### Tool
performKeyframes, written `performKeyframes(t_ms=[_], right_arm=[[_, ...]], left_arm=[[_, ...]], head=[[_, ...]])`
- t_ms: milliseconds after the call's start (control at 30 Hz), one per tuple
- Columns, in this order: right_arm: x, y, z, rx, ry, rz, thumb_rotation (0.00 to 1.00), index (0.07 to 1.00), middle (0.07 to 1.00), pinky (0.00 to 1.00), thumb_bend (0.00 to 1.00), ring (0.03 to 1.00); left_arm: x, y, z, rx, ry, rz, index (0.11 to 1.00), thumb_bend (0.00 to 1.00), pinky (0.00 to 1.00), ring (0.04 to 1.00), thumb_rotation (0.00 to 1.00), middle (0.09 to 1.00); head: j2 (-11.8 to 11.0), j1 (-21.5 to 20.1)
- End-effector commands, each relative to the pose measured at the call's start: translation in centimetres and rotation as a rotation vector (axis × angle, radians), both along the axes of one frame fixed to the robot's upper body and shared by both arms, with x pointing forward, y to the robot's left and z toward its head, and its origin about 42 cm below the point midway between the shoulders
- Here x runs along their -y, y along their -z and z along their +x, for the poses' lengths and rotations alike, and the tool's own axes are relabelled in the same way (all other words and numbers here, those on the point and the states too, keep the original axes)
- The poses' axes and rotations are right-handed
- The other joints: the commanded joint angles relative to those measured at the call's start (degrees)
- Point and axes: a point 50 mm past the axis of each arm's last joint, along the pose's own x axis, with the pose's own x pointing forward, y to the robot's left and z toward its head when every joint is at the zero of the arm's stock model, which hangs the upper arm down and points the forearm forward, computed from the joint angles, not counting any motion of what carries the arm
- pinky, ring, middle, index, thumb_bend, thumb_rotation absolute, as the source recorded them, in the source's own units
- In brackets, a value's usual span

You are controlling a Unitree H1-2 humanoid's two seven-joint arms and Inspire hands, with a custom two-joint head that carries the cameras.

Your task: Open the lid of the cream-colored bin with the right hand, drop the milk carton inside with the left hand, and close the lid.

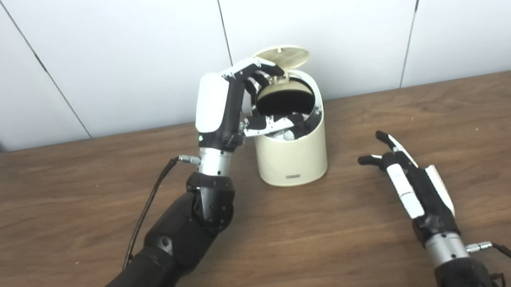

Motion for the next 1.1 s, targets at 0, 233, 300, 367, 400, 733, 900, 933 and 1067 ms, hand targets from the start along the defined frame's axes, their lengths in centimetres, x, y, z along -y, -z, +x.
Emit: performKeyframes(t_ms=[0, 233, 300, 367, 400, 733, 900, 933, 1067], right_arm=[[-0.1, -1.5, 0.4, 0.068, 0.008, 0.010, 1.00, 0.913, 0.714, 0.91, 0.46, 0.806], [-0.1, -1.5, 0.3, 0.072, 0.009, 0.006, 1.00, 0.914, 0.723, 0.91, 0.46, 0.818], [-0.1, -1.5, 0.4, 0.071, 0.011, 0.009, 1.00, 0.915, 0.721, 0.91, 0.47, 0.812], [-0.1, -1.5, 0.3, 0.070, 0.011, 0.008, 1.00, 0.916, 0.721, 0.92, 0.48, 0.814], [0.0, -1.5, 0.3, 0.071, 0.013, 0.004, 1.00, 0.914, 0.719, 0.92, 0.48, 0.814], [0.5, -1.3, 0.3, 0.073, 0.015, 0.019, 1.00, 0.916, 0.727, 0.96, 0.49, 0.826], [0.9, -1.3, 0.4, 0.076, 0.010, 0.018, 1.00, 0.922, 0.729, 0.95, 0.50, 0.824], [1.1, -1.2, 0.4, 0.079, 0.009, 0.016, 1.00, 0.922, 0.728, 0.96, 0.50, 0.832], [1.6, -1.4, 0.8, 0.095, 0.011, -0.007, 1.00, 0.920, 0.731, 0.91, 0.51, 0.795]], left_arm=[[0.0, -1.2, 0.4, 0.036, 0.012, 0.013, 0.585, 1.00, 0.46, 0.512, 0.16, 0.593], [-0.1, -1.2, 0.3, 0.034, 0.015, 0.004, 0.589, 1.00, 0.46, 0.521, 0.13, 0.600], [-0.1, -1.2, 0.1, 0.034, 0.018, -0.002, 0.588, 1.00, 0.46, 0.520, 0.10, 0.597], [-0.1, -1.0, -0.1, 0.038, 0.016, -0.014, 0.586, 1.00, 0.46, 0.521, 0.08, 0.595], [-0.1, -1.0, -0.3, 0.044, 0.012, -0.028, 0.576, 1.00, 0.46, 0.517, 0.03, 0.585], [-1.1, -1.9, -2.7, 0.232, -0.043, -0.156, 0.493, 0.50, 0.40, 0.440, 0.00, 0.495], [-2.6, -2.9, -3.9, 0.267, -0.047, -0.204, 0.495, 0.48, 0.36, 0.437, 0.00, 0.499], [-3.0, -3.1, -4.1, 0.271, -0.053, -0.211, 0.498, 0.48, 0.35, 0.435, 0.00, 0.501], [-4.6, -3.4, -4.7, 0.259, -0.083, -0.248, 0.502, 0.48, 0.35, 0.435, 0.00, 0.508]], head=[[0.1, -0.1], [0.2, -0.1], [0.2, -0.1], [0.4, -0.3], [0.4, -0.3], [0.4, -0.1], [0.3, 0.4], [0.3, 0.4], [0.4, 0.4]])
